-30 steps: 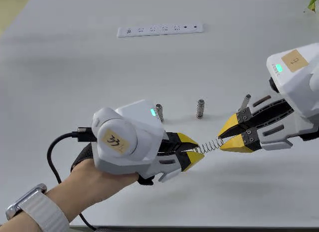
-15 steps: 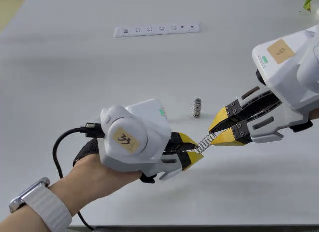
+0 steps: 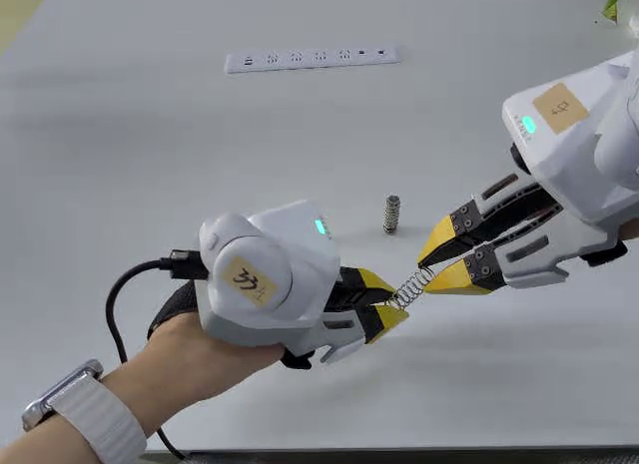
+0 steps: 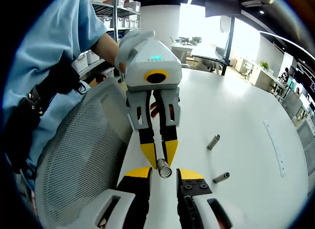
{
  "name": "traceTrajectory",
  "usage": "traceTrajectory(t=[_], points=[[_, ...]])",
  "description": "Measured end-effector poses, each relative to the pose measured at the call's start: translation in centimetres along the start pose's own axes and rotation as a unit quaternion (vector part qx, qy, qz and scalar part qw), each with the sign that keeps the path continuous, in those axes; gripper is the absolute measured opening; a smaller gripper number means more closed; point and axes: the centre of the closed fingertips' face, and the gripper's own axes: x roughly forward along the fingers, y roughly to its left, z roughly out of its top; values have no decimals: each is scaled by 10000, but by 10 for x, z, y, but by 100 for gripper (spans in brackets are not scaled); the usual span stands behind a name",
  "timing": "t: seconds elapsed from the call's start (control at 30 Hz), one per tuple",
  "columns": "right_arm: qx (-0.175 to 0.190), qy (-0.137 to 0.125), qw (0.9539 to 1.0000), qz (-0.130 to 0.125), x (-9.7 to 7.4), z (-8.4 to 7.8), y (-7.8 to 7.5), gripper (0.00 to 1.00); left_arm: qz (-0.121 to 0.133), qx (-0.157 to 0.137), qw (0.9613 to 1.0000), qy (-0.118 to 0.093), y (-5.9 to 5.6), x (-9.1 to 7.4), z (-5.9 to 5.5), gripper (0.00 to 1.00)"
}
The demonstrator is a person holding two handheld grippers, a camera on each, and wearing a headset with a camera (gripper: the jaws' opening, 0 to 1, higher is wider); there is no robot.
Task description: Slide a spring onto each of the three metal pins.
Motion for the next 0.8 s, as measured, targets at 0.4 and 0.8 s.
traceTrajectory(t=[0.4,0.8], points=[[-365,383,9984,198,1,-5,-1,31,-16,-131,9999,-111,-2,1,3,6],[-573,578,9954,512,4,-2,2,22,-6,-94,9998,-153,-2,0,10,6]])
